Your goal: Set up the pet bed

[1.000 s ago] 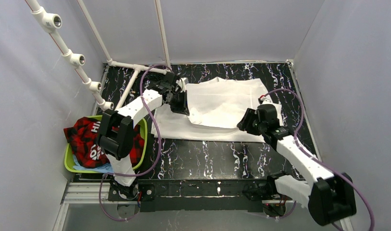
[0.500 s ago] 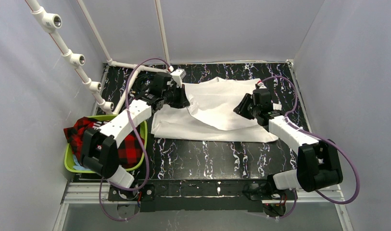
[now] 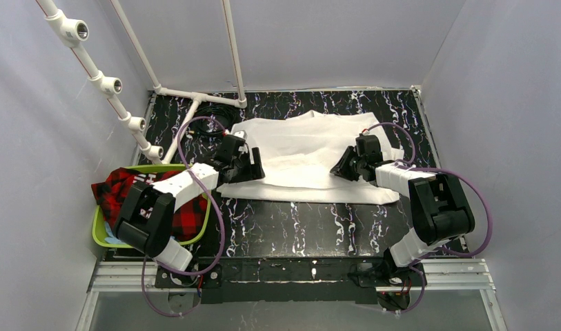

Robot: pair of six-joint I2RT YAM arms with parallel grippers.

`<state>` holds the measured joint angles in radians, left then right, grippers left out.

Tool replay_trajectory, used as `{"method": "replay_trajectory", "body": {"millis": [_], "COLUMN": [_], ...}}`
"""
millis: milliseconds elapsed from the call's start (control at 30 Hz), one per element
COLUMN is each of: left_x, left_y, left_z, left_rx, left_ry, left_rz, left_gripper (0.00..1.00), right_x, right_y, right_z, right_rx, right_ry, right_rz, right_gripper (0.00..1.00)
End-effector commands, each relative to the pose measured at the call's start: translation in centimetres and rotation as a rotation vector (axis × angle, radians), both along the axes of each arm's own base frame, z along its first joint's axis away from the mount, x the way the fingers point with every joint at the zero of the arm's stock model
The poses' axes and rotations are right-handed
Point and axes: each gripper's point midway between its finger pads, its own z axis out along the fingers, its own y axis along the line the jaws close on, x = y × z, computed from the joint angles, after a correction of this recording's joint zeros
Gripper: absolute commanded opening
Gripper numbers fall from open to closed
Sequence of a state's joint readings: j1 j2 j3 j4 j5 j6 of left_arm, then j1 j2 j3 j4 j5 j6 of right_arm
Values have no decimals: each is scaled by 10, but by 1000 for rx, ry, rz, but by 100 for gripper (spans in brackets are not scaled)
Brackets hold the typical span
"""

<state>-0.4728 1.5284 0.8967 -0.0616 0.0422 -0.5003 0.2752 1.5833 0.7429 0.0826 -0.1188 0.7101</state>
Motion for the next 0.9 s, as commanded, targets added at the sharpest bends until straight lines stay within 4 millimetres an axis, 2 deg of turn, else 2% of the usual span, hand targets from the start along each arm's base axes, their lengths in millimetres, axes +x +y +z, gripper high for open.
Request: {"method": "replay_trajectory", "body": {"millis": [0,100,200,267,400,567,800,867], "left_x": [2,14,26,34,38,31,21,21], "left_y": [11,6,9,13,12,17,13,12], "left_z": [14,32,38,32,11,-13,-28,-33], "left_rx": [-60,-145,-151,-124,-52,14,0,-3], "left_ry": [34,56,49,68,197,341,424,434], "left_rz": [131,119,141,152,140,173,194,199], "left_gripper": [80,86,87,85,73,61,55,42], "right_x": [4,3,2,1,1,3,12,16], "right_y": [0,-1,-3,-4,-6,-6,-6,-6], "right_z": [7,11,13,13,14,20,33,37], "right_rx": [9,3,-11,-23,-38,-44,-63,-69], "right_ry": [-23,-28,-36,-35,-34,-46,-88,-102], "right_rz": [-7,-1,8,12,20,29,39,44], "right_gripper": [31,31,31,31,31,32,35,35]}}
